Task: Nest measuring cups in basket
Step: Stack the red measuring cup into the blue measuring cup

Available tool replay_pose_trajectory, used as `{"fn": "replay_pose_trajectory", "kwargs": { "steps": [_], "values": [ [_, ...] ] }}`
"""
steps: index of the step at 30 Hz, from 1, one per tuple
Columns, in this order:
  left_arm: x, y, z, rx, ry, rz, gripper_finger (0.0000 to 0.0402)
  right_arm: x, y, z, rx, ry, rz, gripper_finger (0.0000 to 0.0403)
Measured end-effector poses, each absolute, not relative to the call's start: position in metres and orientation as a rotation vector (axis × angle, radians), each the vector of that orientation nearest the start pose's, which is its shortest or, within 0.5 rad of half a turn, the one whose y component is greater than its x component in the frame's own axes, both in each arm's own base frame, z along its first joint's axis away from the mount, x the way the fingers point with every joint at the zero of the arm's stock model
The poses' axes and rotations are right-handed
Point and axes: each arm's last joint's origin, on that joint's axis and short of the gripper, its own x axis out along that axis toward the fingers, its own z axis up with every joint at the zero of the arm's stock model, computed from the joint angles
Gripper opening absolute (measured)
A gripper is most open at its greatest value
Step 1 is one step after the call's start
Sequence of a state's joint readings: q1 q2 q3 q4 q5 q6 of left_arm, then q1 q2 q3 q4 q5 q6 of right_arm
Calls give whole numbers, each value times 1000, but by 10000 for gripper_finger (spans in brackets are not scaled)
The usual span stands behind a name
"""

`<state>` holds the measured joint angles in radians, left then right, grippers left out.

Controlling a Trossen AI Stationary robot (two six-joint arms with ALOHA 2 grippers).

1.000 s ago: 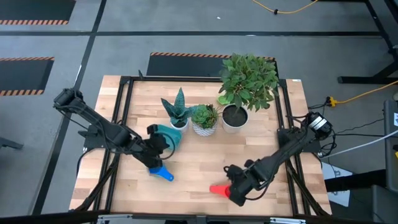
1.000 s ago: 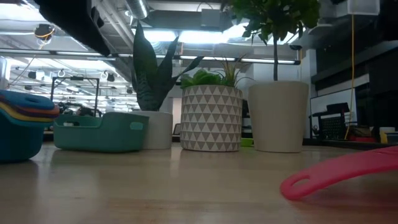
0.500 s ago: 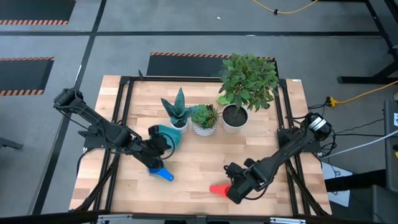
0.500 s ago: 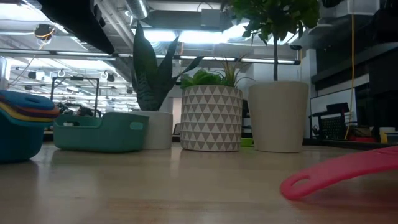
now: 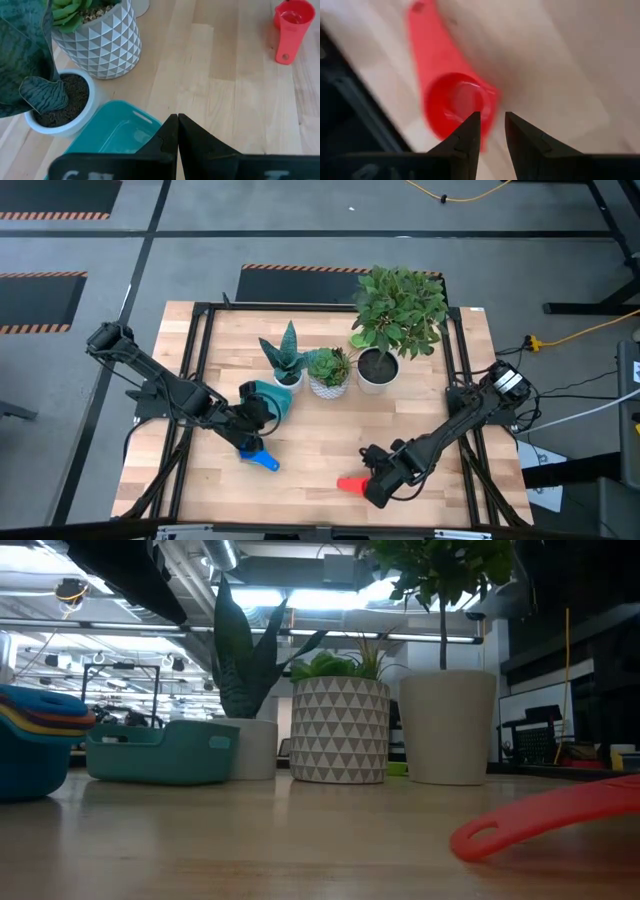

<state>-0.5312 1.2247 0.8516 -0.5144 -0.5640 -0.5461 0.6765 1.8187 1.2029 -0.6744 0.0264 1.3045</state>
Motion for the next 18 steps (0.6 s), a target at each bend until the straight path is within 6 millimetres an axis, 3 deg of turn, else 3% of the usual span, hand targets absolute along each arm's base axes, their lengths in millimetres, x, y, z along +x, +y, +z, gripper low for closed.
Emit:
{"fn": "replay_pose_trajectory", "kwargs": {
  "steps": [7,18],
  "values": [
    [214,-108,247,-58,715,232,1,271,217,171,643,1334,-311,94],
    [214,-108,247,-59,714,231,1,276,222,137,575,1432,-325,90]
  ]
}}
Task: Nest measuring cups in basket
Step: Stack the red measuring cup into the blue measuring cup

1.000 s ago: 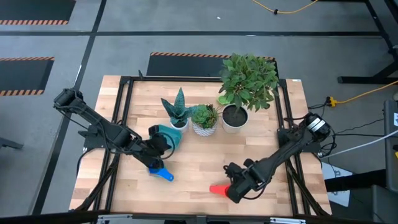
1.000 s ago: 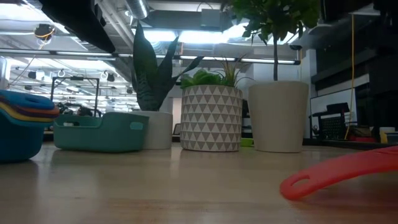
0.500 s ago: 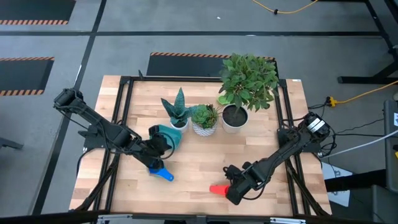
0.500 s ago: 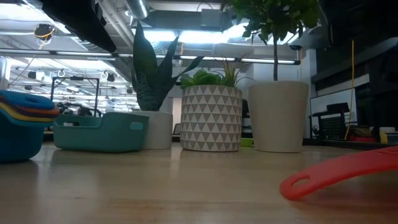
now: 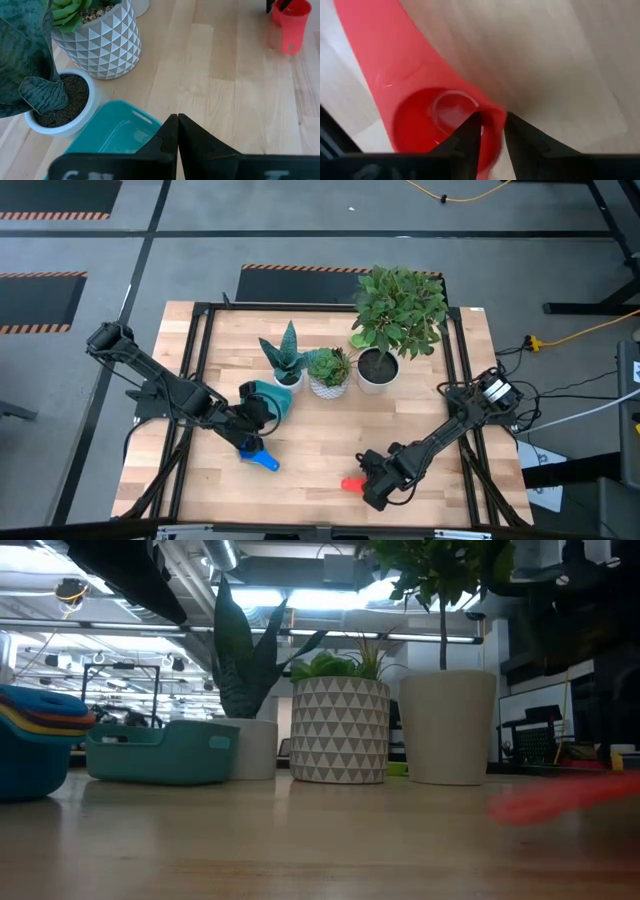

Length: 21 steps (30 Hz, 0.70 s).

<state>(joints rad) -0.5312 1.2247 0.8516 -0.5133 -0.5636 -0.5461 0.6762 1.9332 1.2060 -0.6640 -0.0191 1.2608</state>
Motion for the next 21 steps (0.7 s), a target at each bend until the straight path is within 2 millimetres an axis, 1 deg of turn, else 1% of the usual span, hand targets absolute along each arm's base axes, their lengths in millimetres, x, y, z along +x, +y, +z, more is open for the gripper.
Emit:
{"fn": "replay_pose_trajectory", "kwargs": {
  "steps": [4,9,11,14,21],
  "values": [
    [214,-108,247,-59,714,231,1,275,222,137,542,1441,-301,60],
    [214,-108,247,-59,714,231,1,281,218,138,513,1432,-247,15],
    [214,-108,247,-59,714,231,2,284,215,138,472,1429,-204,12],
    [214,-108,247,-59,714,231,1,292,207,140,395,1422,-144,19],
    [214,-108,247,-59,714,231,1,323,179,153,190,1358,38,15]
  ]
}}
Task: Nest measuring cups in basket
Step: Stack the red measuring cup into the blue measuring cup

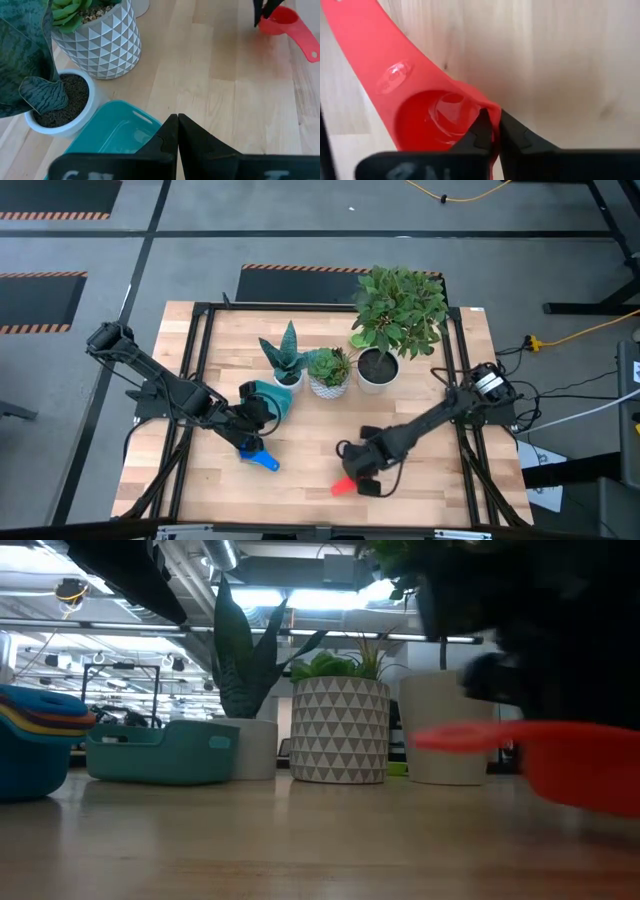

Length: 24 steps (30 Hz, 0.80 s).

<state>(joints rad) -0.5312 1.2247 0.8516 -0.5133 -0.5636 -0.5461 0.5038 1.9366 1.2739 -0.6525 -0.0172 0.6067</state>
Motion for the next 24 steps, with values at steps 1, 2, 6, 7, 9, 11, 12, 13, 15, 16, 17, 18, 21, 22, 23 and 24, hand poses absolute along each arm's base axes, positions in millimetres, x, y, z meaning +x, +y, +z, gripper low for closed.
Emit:
{"fn": "replay_pose_trajectory", "kwargs": {
  "steps": [1,2,6,7,9,11,12,13,15,16,17,18,21,22,23,24],
  "values": [
    [214,-108,247,-59,714,231,2,327,174,155,156,1346,65,15],
    [214,-108,247,-58,714,231,1,332,168,158,124,1331,92,16],
    [214,-108,247,-58,714,231,2,350,149,168,-60,1247,174,18],
    [214,-108,247,-58,714,231,2,354,145,170,-118,1225,199,18],
    [214,-108,247,-58,714,231,2,363,138,176,-238,1164,270,18],
    [214,-108,247,-58,714,231,2,370,134,179,-369,1090,354,19],
    [214,-108,247,-59,714,231,2,373,132,180,-439,1053,396,19],
    [214,-108,247,-58,714,231,2,376,131,181,-514,1015,437,19],
    [214,-108,247,-58,714,231,2,380,130,184,-668,934,518,19],
    [214,-108,247,-59,714,231,2,382,129,184,-747,899,556,19],
    [214,-108,247,-58,714,231,2,384,129,185,-824,864,591,19],
    [214,-108,247,-59,714,232,2,385,128,186,-895,829,622,19],
    [214,-108,247,-60,714,232,2,390,127,189,-1046,732,670,20],
    [214,-108,247,-60,714,232,2,392,127,190,-1078,708,676,20],
    [214,-108,247,-60,714,232,2,394,126,191,-1100,688,676,20],
    [214,-108,247,-60,714,232,2,395,125,192,-1120,669,676,20]
  ]
}}
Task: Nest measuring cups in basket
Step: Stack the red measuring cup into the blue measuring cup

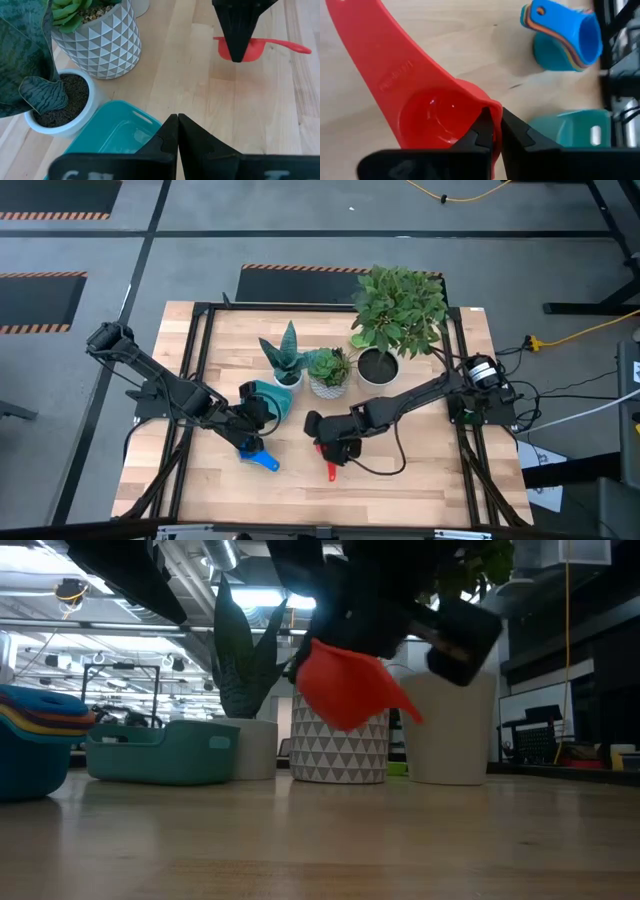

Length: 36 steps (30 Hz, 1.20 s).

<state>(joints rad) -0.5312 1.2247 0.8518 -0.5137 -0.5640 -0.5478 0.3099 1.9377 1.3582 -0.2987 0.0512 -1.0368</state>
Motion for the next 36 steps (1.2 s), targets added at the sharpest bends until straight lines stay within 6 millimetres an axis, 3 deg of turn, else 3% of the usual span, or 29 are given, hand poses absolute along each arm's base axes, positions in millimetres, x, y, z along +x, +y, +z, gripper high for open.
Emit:
{"fn": "replay_pose_trajectory", "kwargs": {
  "steps": [6,14,20,29,36],
  "values": [
    [214,-108,247,-60,712,233,2,398,115,191,-1191,628,756,20],
    [214,-108,247,-61,711,234,2,396,105,182,-1156,579,868,28],
    [214,-108,247,-62,710,235,2,392,102,170,-1150,568,872,32],
    [214,-108,247,-60,710,235,2,391,102,168,-1150,562,867,34],
    [214,-108,247,-59,710,234,2,393,103,169,-1153,544,855,72]
  ]
}}
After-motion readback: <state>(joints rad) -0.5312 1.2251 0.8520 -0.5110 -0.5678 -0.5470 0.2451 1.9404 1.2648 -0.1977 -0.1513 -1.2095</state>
